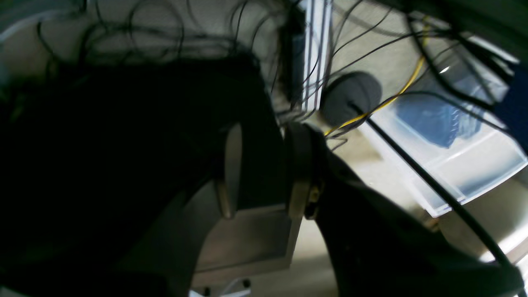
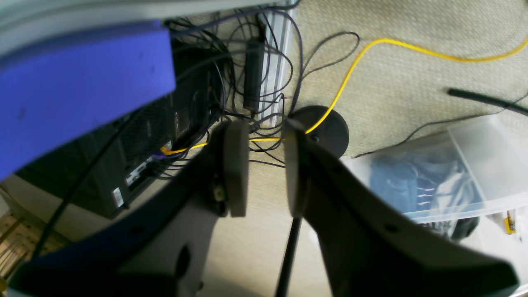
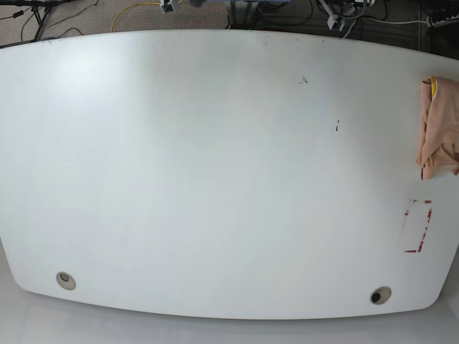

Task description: Layout the t-shirt on the table in an organized manner, then fold the t-shirt properly

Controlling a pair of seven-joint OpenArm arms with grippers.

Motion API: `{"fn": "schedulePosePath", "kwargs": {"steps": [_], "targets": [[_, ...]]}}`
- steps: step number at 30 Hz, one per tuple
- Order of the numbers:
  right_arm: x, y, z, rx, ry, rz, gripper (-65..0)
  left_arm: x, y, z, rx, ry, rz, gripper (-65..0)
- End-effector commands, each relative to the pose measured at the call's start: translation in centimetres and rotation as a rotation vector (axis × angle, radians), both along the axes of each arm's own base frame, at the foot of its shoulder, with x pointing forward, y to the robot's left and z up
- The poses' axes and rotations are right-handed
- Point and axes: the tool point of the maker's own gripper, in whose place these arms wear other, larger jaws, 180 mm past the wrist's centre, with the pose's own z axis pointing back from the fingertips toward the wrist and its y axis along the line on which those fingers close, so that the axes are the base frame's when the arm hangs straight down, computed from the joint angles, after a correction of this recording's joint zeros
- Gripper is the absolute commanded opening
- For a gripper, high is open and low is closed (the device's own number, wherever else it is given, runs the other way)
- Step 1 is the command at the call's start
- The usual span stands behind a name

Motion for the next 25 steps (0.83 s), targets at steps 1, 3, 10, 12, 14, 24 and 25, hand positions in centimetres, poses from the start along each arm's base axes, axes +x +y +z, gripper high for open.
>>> {"fn": "schedulePosePath", "kwargs": {"steps": [1,3,10,12,14,24,25], "targets": [[-0.3,-1.1,-0.9,-0.027,0.004,-0.032,-51.0,-0.8,0.6,-0.4,0.033,0.011,0.026,-49.0],[0.0,-2.3,-1.4,-0.053,0.013,-0.039,-50.9,-0.7,0.4,-0.7,0.049,0.01,0.044,-48.6],[0.1,-3.5,-2.5,-0.073,0.029,-0.079,-50.7,0.3,1.7,-1.1,0.142,0.0,0.064,-34.2],[0.1,-3.7,-2.6,-0.076,0.037,-0.082,-50.7,0.4,1.9,-1.1,0.156,-0.003,0.066,-33.3],[0.4,-3.6,-2.7,-0.072,0.038,-0.084,-50.7,0.4,2.0,-1.1,0.16,-0.003,0.066,-33.3],[0.5,-3.3,-2.8,-0.067,0.035,-0.088,-50.6,0.5,1.9,-1.1,0.158,-0.005,0.068,-33.3],[0.5,-3.2,-2.8,-0.065,0.035,-0.09,-50.6,0.5,1.9,-1.1,0.158,-0.005,0.068,-33.3]]}}
